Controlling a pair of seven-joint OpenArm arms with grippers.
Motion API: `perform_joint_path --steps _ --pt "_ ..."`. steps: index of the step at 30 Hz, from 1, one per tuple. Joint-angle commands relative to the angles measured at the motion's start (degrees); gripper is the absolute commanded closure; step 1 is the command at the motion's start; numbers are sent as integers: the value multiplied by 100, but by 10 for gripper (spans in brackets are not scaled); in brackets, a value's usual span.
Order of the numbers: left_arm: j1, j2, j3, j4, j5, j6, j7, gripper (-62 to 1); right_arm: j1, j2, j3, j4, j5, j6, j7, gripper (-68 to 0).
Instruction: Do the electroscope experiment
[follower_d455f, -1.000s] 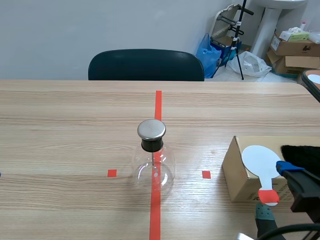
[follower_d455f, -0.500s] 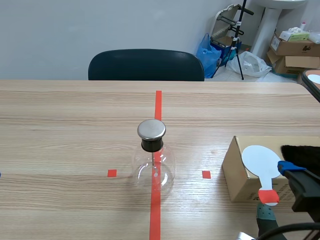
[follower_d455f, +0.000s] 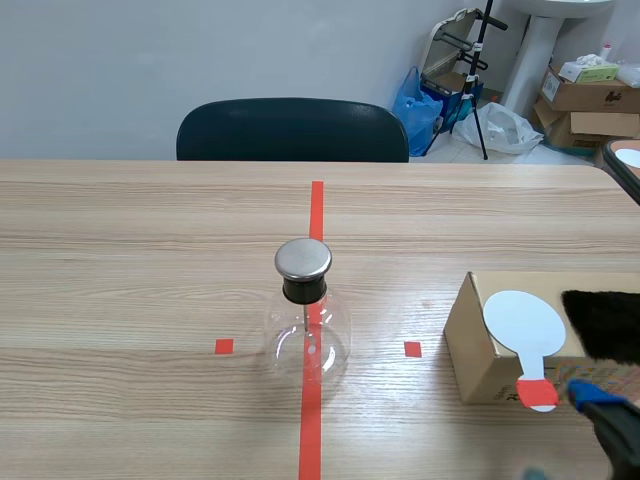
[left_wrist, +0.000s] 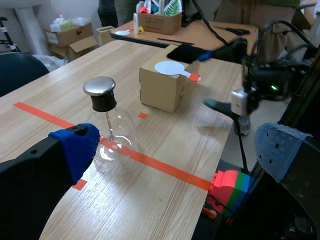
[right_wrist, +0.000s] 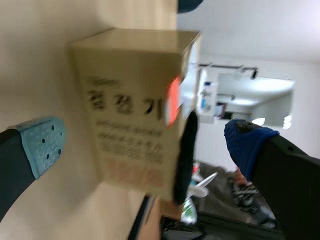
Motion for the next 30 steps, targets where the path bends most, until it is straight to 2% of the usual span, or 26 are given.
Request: perform_joint_path --steps 1,7,9,14,16,21,24,28,30 --pt "-17 44 -33 22 -214 70 -98 -623 -243 15 15 221 297 -334 138 -679" --pt "-17 44 -153 22 -656 505 -74 -623 -885 221 15 702 1528 -334 743 -679" --pt "-17 46 -173 22 -713 599 -70 -623 -1047 385 15 994 2048 -68 855 -679" --pt "-15 46 -195 24 -1425 925 415 -623 -1335 879 66 1851 3397 813 861 -679" --pt "-15 46 -199 24 -1615 1095 546 -623 -1419 1095 160 2179 3860 1196 833 -679" --pt "15 48 -205 24 -1980 1292 826 -623 -1443 1740 345 2739 5031 2479 780 -679" --pt "17 142 -223 24 -2094 1329 975 -623 -1432 2240 450 2946 5969 3344 772 -679" --pt "17 540 -439 24 -2085 1327 970 -623 -1309 2677 605 3075 6841 4009 686 -679" --pt "35 713 -551 24 -2081 1327 970 -623 -1102 2778 688 3077 7062 4498 509 -679"
